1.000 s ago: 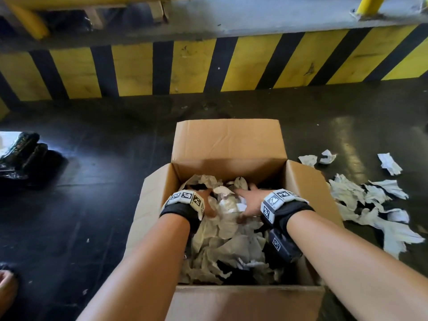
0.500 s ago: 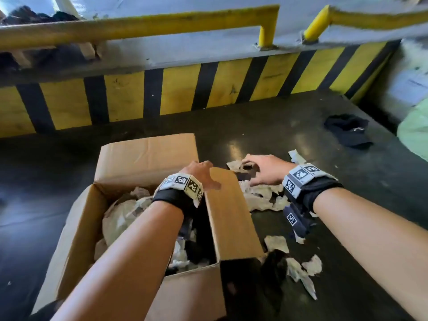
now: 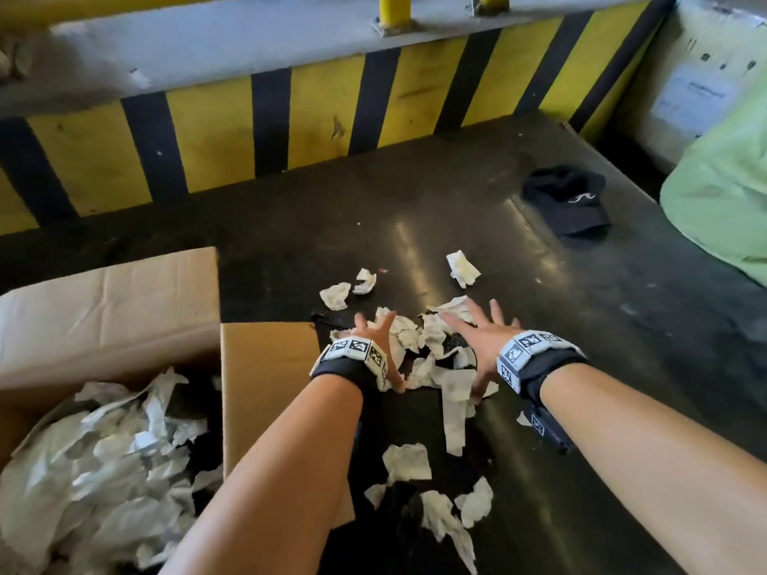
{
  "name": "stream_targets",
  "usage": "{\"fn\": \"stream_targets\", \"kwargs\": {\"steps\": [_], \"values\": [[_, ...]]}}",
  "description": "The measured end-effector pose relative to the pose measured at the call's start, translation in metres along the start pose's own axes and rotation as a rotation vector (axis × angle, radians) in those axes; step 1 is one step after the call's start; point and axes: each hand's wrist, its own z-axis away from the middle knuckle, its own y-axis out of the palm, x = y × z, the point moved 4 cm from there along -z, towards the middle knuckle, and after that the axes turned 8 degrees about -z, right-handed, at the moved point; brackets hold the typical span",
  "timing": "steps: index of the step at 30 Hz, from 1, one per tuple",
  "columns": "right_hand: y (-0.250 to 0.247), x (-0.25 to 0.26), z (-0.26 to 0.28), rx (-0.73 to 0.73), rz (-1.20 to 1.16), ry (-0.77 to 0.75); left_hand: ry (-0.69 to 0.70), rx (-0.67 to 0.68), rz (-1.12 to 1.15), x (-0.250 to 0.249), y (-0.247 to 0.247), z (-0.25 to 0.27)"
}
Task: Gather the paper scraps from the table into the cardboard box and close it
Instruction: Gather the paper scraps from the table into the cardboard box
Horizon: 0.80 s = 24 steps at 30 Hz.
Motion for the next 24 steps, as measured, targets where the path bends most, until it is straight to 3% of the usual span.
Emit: {"fn": "stream_targets", "kwargs": {"steps": [5,11,14,18,24], "values": [[0.016,-0.003,-0.056,0.043,0.072,-0.052,-0.111,0.095,0.043,0.000,0.016,-0.050],[0.039,-0.009,-0.103,0.103,0.083,-0.075,-0.131,0.190,0.038,-0.007,0.043,-0.094],[0.045,-0.009,-0.105,0.061,0.030,-0.097,-0.133,0.131,0.062,-0.016,0.049,-0.105],[0.037,-0.004,-0.103,-0.043,-0.041,-0.180,-0.075,-0.058,0.091,-0.024,0.049,-0.107],[0.042,0.006,-0.101,-0.043,-0.209,-0.135,0.025,-0.103,0.132,-0.030,0.052,-0.104]]}}
